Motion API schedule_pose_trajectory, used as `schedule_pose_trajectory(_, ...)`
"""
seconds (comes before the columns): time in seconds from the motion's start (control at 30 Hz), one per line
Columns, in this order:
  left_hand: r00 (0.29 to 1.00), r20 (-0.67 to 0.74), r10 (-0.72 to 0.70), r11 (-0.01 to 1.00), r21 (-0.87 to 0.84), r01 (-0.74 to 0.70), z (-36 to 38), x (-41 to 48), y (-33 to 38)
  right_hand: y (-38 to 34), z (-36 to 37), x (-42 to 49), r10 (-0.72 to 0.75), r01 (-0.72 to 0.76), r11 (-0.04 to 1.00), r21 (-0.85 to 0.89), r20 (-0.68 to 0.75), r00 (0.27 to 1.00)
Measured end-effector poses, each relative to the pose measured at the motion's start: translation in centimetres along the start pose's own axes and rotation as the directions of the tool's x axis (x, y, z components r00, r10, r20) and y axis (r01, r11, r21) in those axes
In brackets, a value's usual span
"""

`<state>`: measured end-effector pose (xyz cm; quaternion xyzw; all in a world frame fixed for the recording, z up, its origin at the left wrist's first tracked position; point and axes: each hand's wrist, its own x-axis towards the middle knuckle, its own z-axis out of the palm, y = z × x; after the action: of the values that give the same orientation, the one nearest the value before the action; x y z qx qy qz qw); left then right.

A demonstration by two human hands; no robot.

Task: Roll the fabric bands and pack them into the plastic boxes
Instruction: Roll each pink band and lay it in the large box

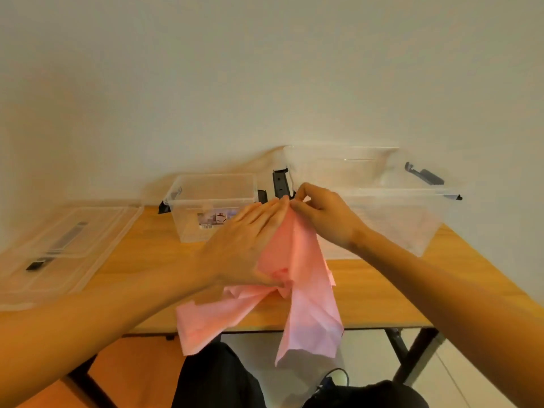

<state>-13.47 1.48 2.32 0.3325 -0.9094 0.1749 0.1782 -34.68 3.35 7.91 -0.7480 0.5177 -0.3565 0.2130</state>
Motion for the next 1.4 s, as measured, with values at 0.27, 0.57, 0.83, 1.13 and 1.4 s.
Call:
schedule_pose_trajectory(0.27,0.985,0.146,-0.098,0.836,-0.524,0.160,-5.3,6.4,-2.4,-4.7,-9.7,7.4,-0.176,0.218,0.971,-0.098,0.321,0.931)
schedule_pose_trajectory(0.57,0.952,0.054,-0.300,0.515,-0.831,0.209,-6.0,13.3,-4.5,-8.0,-17.6,15.8,-0.208,0.317,0.919,-0.235,0.395,0.895)
schedule_pose_trajectory(0.83,0.878,0.186,-0.440,0.253,-0.913,0.320,-7.8,17.1,-5.0,-3.4,-19.1,20.1,-0.237,0.126,0.820,-0.558,-0.131,0.963)
schedule_pose_trajectory(1.13,0.830,0.340,-0.442,-0.103,-0.938,0.330,-7.7,20.2,-3.9,0.4,-8.3,4.5,0.258,-0.219,0.965,0.145,-0.351,0.900)
schedule_pose_trajectory(1.4,0.869,0.426,-0.252,-0.431,-0.853,0.294,-6.8,18.2,-0.8,-1.1,-8.4,3.5,0.182,-0.034,0.910,0.413,-0.325,0.928)
